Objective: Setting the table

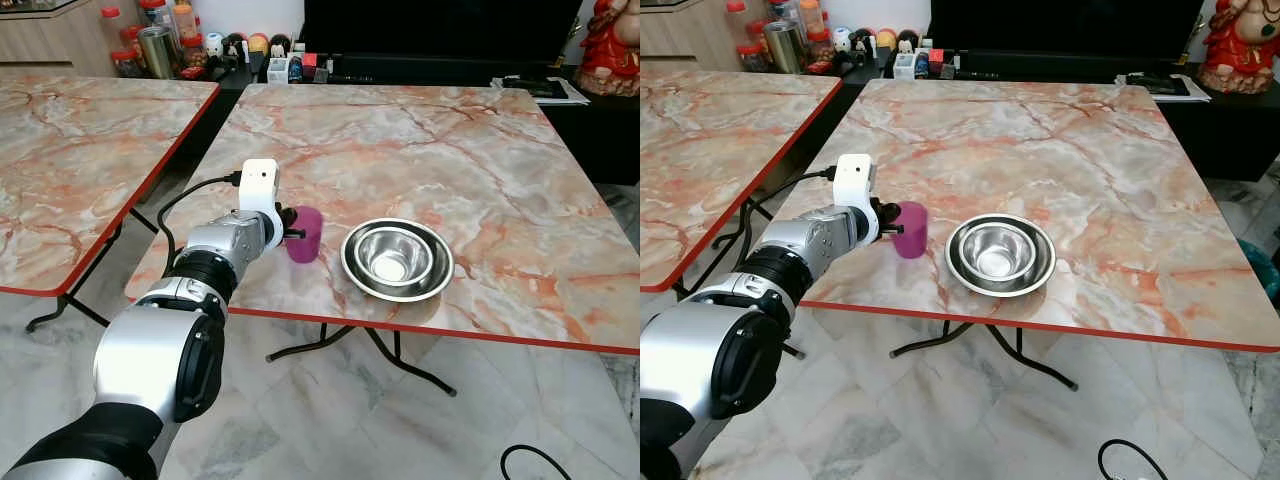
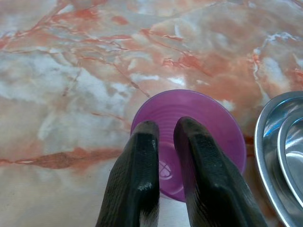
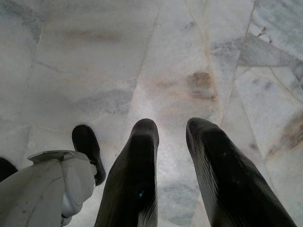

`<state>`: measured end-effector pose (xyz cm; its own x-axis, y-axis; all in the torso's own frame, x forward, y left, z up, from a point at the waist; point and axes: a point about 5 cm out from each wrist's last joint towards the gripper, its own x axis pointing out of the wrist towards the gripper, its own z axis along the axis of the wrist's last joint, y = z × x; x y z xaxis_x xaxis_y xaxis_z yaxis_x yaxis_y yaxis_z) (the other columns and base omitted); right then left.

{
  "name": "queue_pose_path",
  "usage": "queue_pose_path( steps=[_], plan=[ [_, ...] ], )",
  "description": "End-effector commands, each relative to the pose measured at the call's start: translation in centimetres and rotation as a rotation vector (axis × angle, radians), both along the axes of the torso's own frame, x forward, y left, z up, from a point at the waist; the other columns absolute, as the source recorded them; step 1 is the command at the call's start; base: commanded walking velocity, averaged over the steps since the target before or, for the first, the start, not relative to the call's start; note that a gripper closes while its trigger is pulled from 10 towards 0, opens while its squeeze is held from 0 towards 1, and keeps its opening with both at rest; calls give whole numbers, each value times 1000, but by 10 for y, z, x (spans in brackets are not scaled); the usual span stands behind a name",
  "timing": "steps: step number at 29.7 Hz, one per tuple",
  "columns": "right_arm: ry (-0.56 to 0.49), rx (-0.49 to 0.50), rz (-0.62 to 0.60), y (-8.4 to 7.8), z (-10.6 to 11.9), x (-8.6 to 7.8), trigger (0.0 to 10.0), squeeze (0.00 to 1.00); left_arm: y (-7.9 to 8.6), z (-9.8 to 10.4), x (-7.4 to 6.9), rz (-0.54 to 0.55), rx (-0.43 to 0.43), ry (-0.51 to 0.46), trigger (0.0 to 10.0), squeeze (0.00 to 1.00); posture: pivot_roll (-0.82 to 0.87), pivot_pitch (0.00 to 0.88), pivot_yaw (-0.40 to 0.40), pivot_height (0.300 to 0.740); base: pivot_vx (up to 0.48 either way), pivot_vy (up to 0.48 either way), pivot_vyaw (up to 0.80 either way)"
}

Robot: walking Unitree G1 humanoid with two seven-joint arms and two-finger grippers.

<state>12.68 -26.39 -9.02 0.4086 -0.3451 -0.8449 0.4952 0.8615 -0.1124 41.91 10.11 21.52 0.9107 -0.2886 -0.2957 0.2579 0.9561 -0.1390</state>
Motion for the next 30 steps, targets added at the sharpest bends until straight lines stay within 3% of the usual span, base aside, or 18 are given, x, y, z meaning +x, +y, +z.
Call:
queue_pose_path(
  steps=[1,8,9,10,13,15,16,20,22,23,27,29,30],
  plan=[
    [19,2,-17,-1,-2,-6,10000,0,6,7,2,19,33,-33,10000,0,20,98,1,740,0,0,0],
    [18,1,-17,-1,-2,-6,10000,0,13,13,4,58,78,-99,10000,0,20,98,1,740,0,0,0],
    [12,1,-23,-1,-2,-6,10000,0,16,22,6,75,66,-182,10000,0,17,95,0,740,0,0,0],
    [-4,1,-36,-1,-1,-5,10000,0,22,38,6,98,31,-338,10000,0,12,92,0,740,0,0,0],
    [-24,-2,-47,-1,-1,-4,10000,0,31,45,3,126,47,-465,10000,0,11,89,-1,740,0,0,0],
    [-26,-2,-49,-1,-1,-4,10000,0,32,45,2,125,49,-475,10000,0,11,89,-1,740,0,0,0],
    [-33,-6,-49,-1,0,-4,10000,0,42,42,-2,159,103,-540,10000,0,11,86,-2,740,0,0,0],
    [-44,-11,-48,-1,0,-4,10000,0,65,34,-13,246,155,-649,10000,0,15,82,-5,740,0,0,0],
    [-53,-13,-50,-1,0,-4,10000,0,87,24,-28,314,204,-724,10000,0,17,81,-6,740,0,0,0],
    [-53,-13,-50,-1,0,-4,10000,0,87,24,-28,314,204,-724,10000,0,17,81,-6,740,0,0,0],
    [-65,-24,-47,-3,1,-5,10000,0,124,6,-60,438,248,-776,10000,0,24,77,-9,740,0,0,0],
    [-65,-25,-45,-3,1,-5,10000,0,128,3,-64,451,260,-778,10000,0,26,77,-9,740,0,0,0],
    [-65,-30,-41,-4,1,-5,10000,0,137,-3,-77,484,309,-785,10000,0,29,75,-12,740,0,0,0]
  ],
)
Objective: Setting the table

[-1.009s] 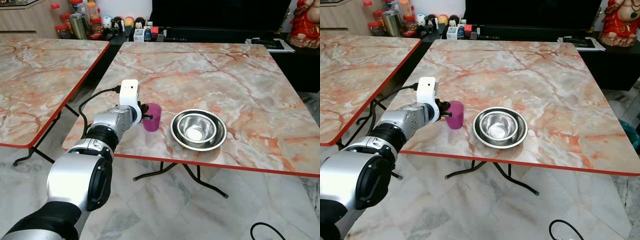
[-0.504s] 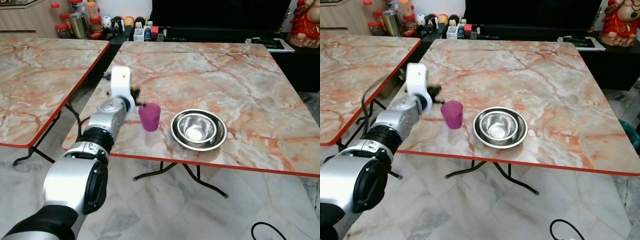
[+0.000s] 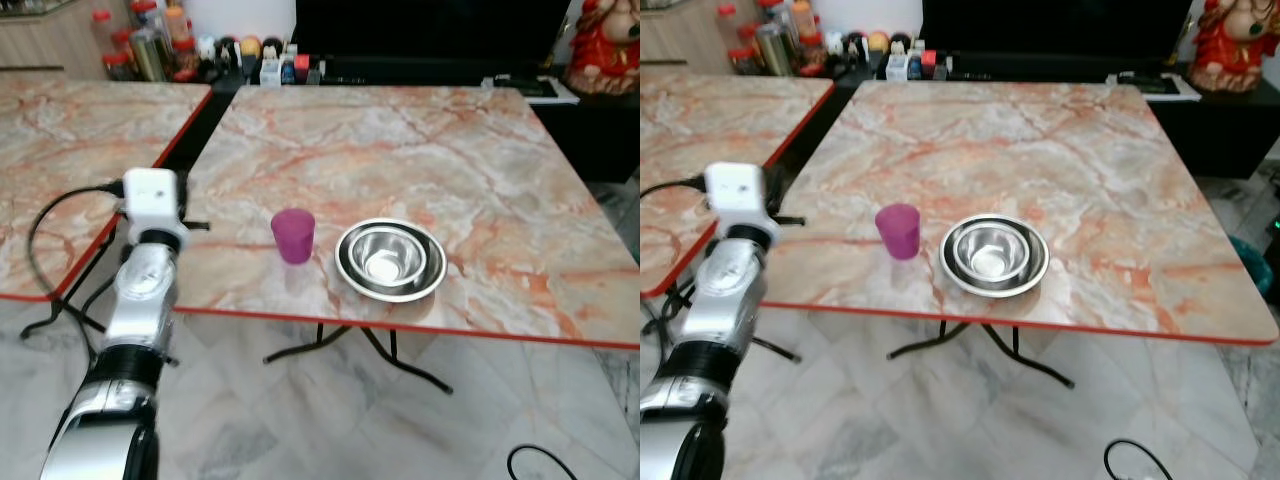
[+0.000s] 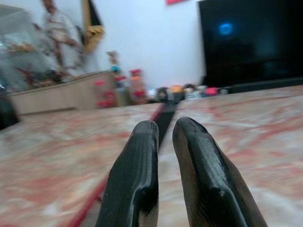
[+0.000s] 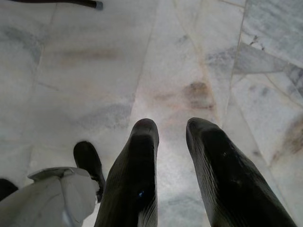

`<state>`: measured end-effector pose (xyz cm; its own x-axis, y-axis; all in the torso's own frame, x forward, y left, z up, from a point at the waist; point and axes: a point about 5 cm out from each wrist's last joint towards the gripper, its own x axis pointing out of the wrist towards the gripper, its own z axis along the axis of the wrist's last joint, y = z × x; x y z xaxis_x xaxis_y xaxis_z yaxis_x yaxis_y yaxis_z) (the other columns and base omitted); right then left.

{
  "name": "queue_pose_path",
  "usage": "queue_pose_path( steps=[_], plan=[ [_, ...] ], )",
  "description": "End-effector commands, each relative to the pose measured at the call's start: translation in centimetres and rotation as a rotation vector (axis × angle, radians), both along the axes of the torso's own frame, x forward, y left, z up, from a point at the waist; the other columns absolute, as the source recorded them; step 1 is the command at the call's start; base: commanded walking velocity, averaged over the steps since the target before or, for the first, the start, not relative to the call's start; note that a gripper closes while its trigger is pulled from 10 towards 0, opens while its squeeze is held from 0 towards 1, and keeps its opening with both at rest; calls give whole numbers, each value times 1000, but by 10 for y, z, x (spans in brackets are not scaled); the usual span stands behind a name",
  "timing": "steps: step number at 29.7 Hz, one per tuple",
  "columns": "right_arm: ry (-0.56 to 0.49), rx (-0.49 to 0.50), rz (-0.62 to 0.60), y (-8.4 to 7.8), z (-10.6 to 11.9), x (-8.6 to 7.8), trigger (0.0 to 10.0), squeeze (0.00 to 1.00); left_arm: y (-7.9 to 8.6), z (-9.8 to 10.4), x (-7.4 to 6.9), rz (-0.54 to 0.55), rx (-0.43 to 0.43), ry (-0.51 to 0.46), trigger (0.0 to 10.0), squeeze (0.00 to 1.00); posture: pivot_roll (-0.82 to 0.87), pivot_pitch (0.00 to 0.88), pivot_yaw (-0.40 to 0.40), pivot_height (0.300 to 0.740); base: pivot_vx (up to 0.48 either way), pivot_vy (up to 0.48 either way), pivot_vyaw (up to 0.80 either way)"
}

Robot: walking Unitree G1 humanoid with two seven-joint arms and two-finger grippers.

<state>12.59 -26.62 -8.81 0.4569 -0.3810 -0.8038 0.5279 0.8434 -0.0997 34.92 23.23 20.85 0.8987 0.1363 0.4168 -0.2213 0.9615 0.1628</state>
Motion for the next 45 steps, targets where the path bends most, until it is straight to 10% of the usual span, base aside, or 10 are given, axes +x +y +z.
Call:
queue_pose_path(
  steps=[1,9,16,23,45],
  plan=[
    [7,-3,-11,-1,-1,-5,10000,0,8,0,-12,49,38,-27,10000,0,28,73,-13,740,0,0,0],
    [12,-9,-1,-2,-1,-6,10000,0,33,-61,-52,159,11,168,10000,0,30,64,-17,740,0,0,0],
    [19,-5,5,-1,-2,-8,10000,0,68,-152,-94,318,-119,575,10000,0,24,58,-11,740,0,0,0],
    [27,6,11,0,-3,-8,10000,0,60,-210,-119,239,-265,878,10000,0,24,58,-12,740,0,0,0],
    [7,78,3,3,-3,-3,10000,0,30,-267,-151,177,-340,1264,10000,0,-32,78,-27,740,0,0,0]
  ],
)
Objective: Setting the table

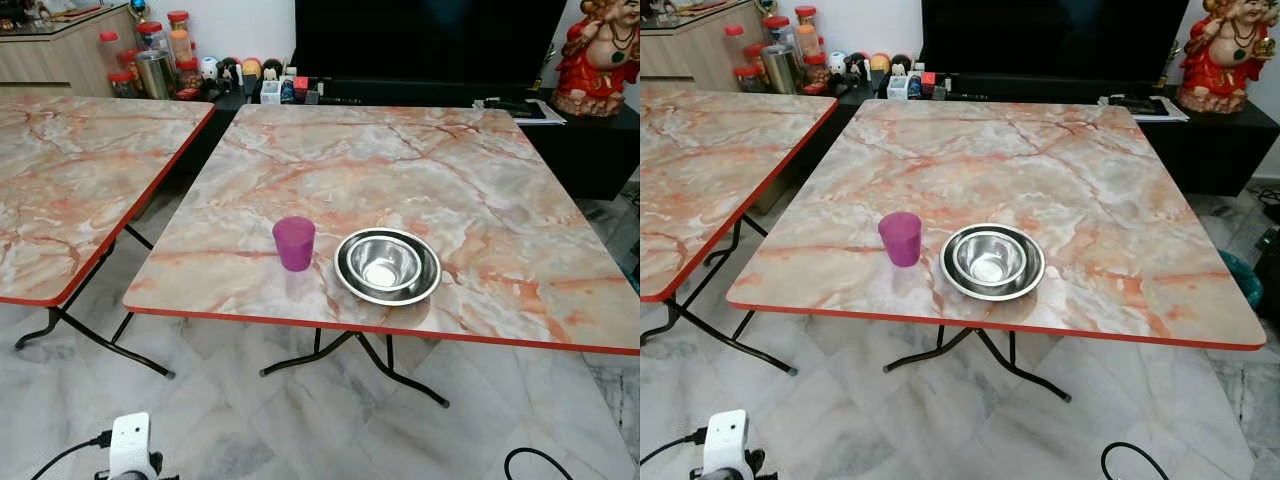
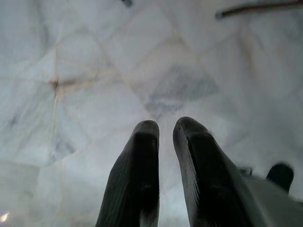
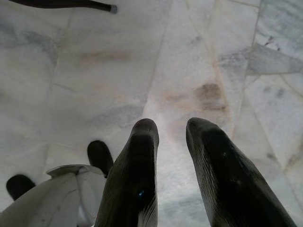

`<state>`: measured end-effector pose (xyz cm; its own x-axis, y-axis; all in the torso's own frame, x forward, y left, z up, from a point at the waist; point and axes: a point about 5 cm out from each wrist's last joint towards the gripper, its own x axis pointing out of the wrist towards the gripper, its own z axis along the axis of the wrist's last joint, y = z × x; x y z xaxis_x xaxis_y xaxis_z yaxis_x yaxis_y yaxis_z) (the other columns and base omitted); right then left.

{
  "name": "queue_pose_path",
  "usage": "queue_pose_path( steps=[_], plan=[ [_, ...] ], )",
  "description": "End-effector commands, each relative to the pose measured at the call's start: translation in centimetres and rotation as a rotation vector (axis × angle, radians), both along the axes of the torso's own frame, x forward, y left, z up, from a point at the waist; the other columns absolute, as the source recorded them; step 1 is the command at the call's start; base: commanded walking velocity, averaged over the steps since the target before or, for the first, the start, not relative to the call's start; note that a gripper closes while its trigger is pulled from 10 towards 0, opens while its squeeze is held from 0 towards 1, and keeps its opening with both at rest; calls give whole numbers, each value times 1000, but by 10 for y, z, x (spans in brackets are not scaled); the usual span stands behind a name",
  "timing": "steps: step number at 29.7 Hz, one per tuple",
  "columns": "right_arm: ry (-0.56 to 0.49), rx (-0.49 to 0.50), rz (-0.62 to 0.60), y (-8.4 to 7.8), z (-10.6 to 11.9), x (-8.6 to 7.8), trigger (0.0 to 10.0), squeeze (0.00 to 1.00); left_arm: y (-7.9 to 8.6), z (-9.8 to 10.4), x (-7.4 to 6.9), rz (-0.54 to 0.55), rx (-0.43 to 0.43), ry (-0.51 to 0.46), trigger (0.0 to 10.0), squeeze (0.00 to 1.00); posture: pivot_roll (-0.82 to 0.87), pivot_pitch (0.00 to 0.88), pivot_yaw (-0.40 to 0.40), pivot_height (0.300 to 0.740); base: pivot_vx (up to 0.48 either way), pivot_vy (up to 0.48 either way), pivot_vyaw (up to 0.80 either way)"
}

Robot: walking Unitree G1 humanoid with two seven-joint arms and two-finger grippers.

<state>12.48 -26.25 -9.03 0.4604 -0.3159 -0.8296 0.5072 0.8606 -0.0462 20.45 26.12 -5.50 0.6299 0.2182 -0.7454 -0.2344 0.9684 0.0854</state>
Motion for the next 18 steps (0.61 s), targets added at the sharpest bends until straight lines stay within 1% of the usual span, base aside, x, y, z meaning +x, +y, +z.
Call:
queue_pose_path(
  steps=[1,3,6,9,13,18],
  plan=[
    [2,12,-21,-1,0,-2,10000,0,-1,-7,-10,-9,13,66,10000,0,-34,81,-28,740,0,0,0],
    [2,15,-23,-1,-1,-2,10000,0,-4,-11,-15,-12,10,87,10000,0,-38,84,-26,740,0,0,0],
    [5,21,-17,-1,-1,-2,10000,0,-5,-12,-17,-23,14,102,10000,0,-33,89,-28,740,0,0,0],
    [7,23,-18,-1,-1,-2,10000,0,-6,-13,-17,-15,8,95,10000,0,-34,92,-28,740,0,0,0],
    [10,22,-15,-1,-1,-3,10000,0,-7,-11,-13,-65,37,86,10000,0,-31,96,-26,740,0,0,0],
    [11,26,-15,0,-1,-4,10000,0,-7,-10,-12,-55,38,68,10000,0,-24,91,-23,740,0,0,0]
  ],
)
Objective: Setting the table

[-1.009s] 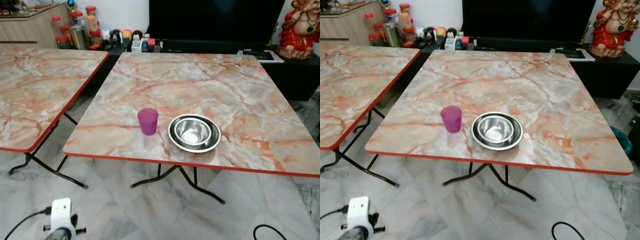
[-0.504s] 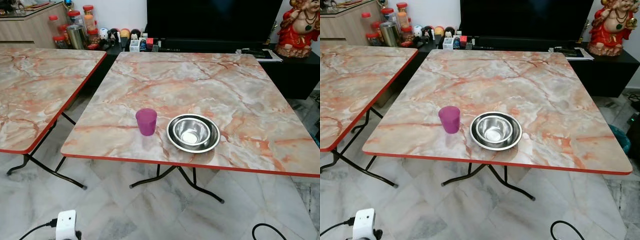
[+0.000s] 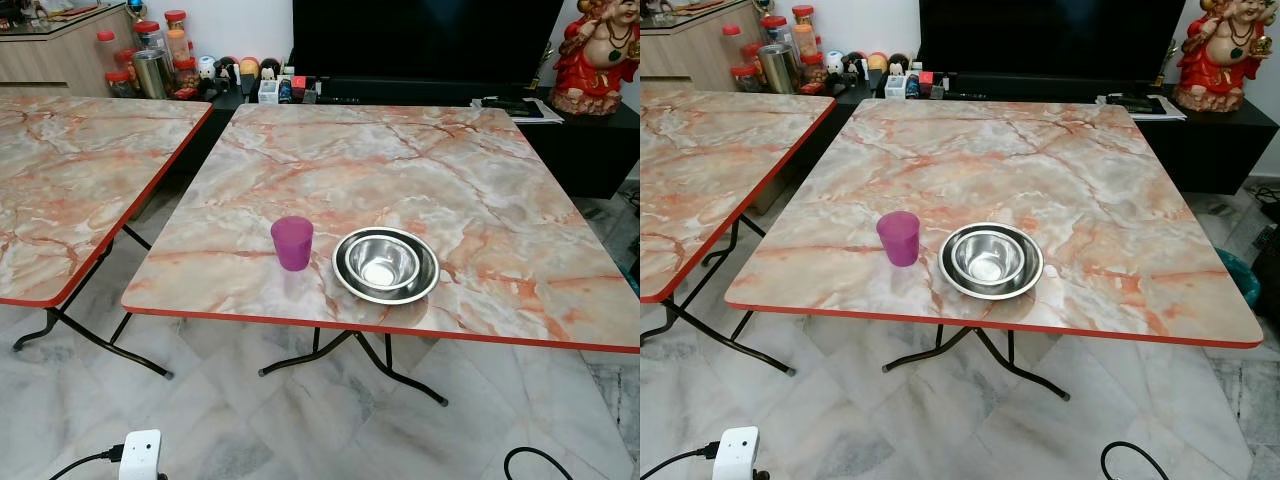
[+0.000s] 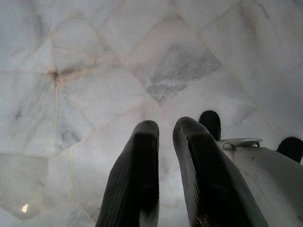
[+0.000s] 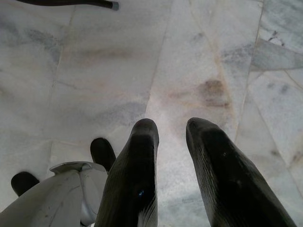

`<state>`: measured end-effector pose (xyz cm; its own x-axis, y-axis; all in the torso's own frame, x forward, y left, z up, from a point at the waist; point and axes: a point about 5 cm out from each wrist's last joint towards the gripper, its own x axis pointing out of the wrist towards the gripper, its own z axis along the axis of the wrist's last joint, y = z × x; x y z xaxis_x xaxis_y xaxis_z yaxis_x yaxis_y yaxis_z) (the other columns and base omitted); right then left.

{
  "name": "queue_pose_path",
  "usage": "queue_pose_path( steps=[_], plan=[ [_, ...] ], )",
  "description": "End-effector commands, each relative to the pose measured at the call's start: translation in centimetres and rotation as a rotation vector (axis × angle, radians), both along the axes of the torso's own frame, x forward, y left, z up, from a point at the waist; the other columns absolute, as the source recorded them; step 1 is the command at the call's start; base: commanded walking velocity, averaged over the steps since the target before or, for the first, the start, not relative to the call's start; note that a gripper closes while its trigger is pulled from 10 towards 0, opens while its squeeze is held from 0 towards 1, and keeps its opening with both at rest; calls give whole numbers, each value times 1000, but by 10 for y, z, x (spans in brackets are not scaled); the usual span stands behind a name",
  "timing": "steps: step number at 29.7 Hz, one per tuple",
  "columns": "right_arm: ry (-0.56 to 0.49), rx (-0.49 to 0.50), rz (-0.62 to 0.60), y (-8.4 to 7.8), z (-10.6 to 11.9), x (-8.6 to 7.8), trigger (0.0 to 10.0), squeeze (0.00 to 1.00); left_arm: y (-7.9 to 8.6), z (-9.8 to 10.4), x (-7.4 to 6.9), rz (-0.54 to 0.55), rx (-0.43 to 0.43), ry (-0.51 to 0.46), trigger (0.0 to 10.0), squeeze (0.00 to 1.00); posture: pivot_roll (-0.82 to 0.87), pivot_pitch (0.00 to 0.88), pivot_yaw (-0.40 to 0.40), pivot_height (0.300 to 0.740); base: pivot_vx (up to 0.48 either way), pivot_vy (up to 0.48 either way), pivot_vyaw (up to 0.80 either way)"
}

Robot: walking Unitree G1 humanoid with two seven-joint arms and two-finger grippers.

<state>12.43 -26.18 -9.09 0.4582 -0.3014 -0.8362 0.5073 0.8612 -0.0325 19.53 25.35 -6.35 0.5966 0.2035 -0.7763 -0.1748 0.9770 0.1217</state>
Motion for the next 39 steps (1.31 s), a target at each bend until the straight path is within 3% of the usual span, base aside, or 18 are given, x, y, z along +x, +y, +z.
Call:
queue_pose_path(
  steps=[1,14,39],
  plan=[
    [9,9,-12,-1,-1,-3,10000,0,1,-2,-4,-5,18,15,10000,0,-24,91,-23,740,0,0,0],
    [16,8,-8,-1,-1,-5,10000,0,2,-4,-8,9,19,32,10000,0,-14,69,-25,740,0,0,0],
    [34,6,-2,-1,-2,-6,10000,0,5,-6,-13,5,21,53,10000,0,-9,65,-26,740,0,372,-181]
  ],
)
